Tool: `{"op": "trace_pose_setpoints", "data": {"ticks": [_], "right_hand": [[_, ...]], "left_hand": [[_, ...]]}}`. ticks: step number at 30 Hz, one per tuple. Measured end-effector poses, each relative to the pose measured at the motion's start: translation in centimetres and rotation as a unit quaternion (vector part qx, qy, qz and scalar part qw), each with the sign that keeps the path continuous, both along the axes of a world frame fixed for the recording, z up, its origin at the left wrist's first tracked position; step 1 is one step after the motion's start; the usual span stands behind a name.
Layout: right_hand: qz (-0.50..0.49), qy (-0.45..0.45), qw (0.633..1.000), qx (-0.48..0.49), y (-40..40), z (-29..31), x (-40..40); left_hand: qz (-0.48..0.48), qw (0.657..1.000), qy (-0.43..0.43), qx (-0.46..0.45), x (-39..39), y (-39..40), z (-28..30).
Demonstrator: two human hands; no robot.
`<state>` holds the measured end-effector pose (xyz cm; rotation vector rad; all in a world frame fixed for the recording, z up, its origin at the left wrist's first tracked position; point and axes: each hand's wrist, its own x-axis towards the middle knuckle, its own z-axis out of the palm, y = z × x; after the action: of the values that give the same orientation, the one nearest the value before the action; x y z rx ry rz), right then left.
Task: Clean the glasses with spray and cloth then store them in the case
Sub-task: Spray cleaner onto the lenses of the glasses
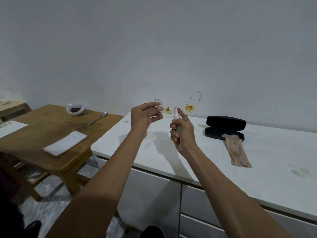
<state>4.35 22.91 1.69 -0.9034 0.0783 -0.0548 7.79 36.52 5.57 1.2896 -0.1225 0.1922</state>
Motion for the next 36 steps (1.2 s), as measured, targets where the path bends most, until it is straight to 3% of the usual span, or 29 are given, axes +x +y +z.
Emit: {"op": "trace_pose_setpoints", "data": {"ticks": [10, 17, 22, 26, 36], "right_hand": [[-0.018, 0.018, 1.000, 0.004, -0.1, -0.8, 0.2], [-0.112, 0.000, 0.984, -0.135, -3.3, -1.6, 0.1], [-0.212, -0.019, 0.951, -0.224, -9.3, -1.2, -0.9], [-0.310, -0.022, 0.903, -0.295, -15.3, -1.0, -2.4], [-0.506, 0.055, 0.800, -0.318, -28.6, -1.9, -9.6]], "left_hand": [[0.008, 1.000, 0.007, 0.004, -0.1, 0.3, -0.3], [0.007, 1.000, 0.016, -0.007, 0.3, 0.0, -0.8], [-0.007, 1.000, 0.023, -0.015, 0.9, -1.6, -1.5], [-0.038, 0.999, 0.023, -0.022, 1.3, -4.3, -1.9], [-0.132, 0.991, 0.035, -0.009, 0.1, -14.1, -3.5]]}}
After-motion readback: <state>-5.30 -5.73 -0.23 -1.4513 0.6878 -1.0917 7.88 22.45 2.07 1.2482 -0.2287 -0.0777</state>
